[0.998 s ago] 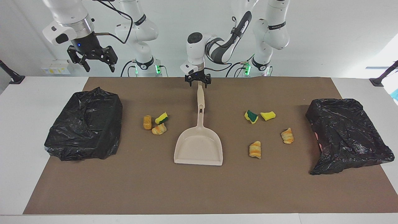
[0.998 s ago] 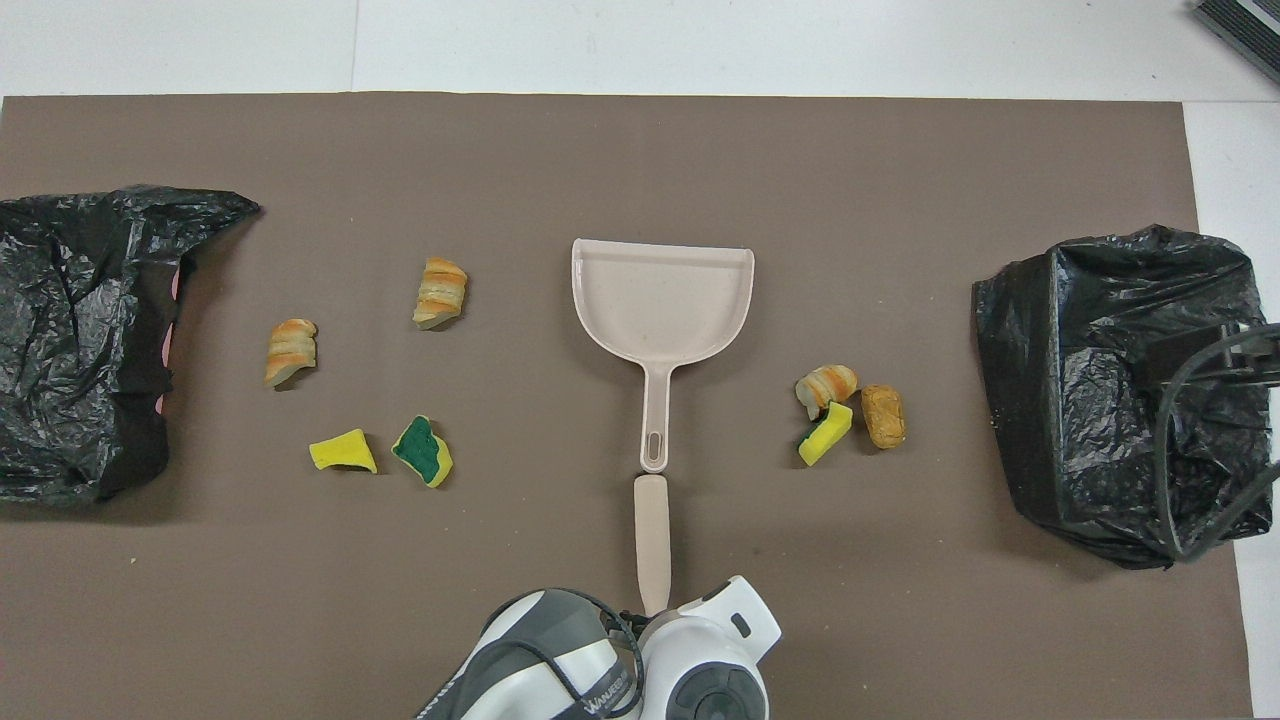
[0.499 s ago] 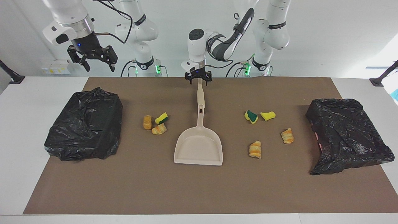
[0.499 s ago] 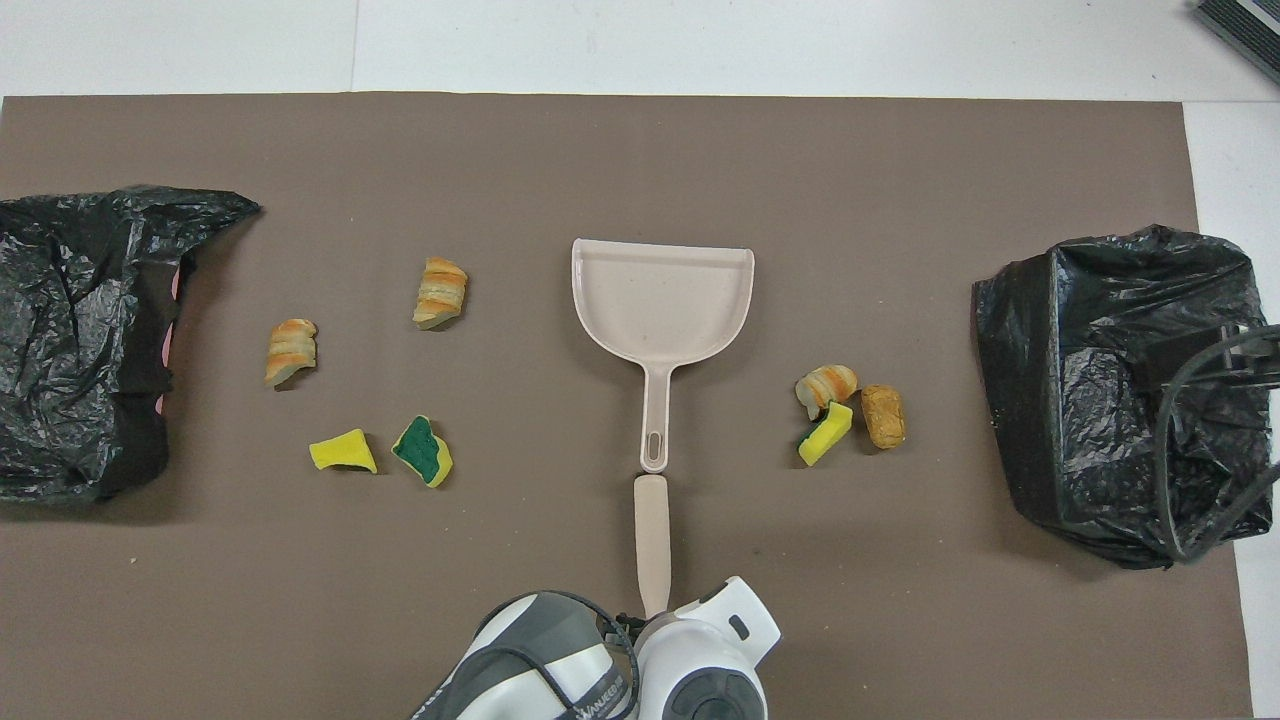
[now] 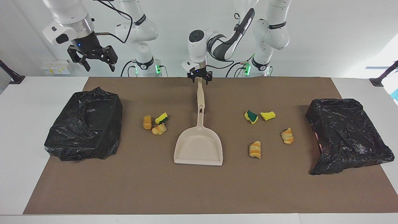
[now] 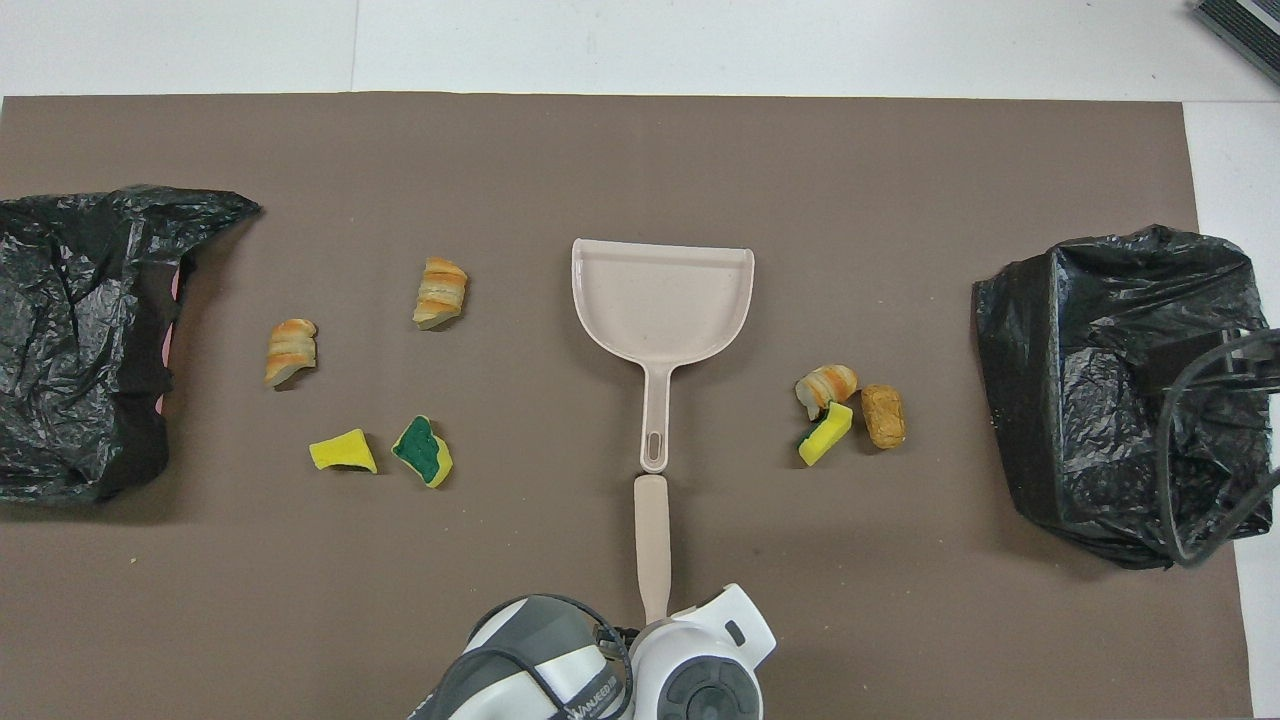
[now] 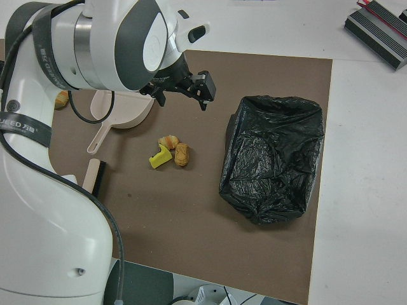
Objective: Sweep and dump trash in bin
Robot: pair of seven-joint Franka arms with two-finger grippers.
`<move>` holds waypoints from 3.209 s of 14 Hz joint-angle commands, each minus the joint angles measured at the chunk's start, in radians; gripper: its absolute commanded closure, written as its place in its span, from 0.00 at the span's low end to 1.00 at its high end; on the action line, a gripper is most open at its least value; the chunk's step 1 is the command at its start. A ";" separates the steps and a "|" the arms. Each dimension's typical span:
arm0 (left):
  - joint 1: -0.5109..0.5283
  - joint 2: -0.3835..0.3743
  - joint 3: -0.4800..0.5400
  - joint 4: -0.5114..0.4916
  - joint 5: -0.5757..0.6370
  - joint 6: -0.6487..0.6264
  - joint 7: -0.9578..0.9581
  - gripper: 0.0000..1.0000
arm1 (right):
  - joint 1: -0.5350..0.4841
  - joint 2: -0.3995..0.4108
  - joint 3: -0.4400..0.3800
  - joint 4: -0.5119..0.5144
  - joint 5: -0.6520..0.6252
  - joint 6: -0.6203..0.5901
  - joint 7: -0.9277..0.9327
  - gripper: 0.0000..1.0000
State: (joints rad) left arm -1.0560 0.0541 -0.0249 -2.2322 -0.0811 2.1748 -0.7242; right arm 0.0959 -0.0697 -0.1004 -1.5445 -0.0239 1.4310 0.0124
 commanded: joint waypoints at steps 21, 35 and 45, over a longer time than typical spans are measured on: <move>0.755 -0.119 0.026 0.144 0.102 -0.323 0.673 1.00 | -0.015 -0.025 0.001 -0.023 0.015 -0.014 -0.031 0.00; 1.116 -0.017 0.023 0.045 0.178 -0.093 1.189 1.00 | 0.358 0.329 0.037 -0.014 0.141 0.383 0.559 0.00; 0.703 -0.112 0.022 -0.034 0.176 -0.256 1.174 1.00 | 0.507 0.436 0.048 -0.190 0.177 0.654 0.566 0.00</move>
State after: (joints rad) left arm -0.3147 -0.0220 -0.0208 -2.2392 0.0781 1.9233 0.4488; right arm 0.6031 0.3984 -0.0499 -1.6825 0.1347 2.0608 0.5863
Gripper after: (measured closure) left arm 0.736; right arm 0.000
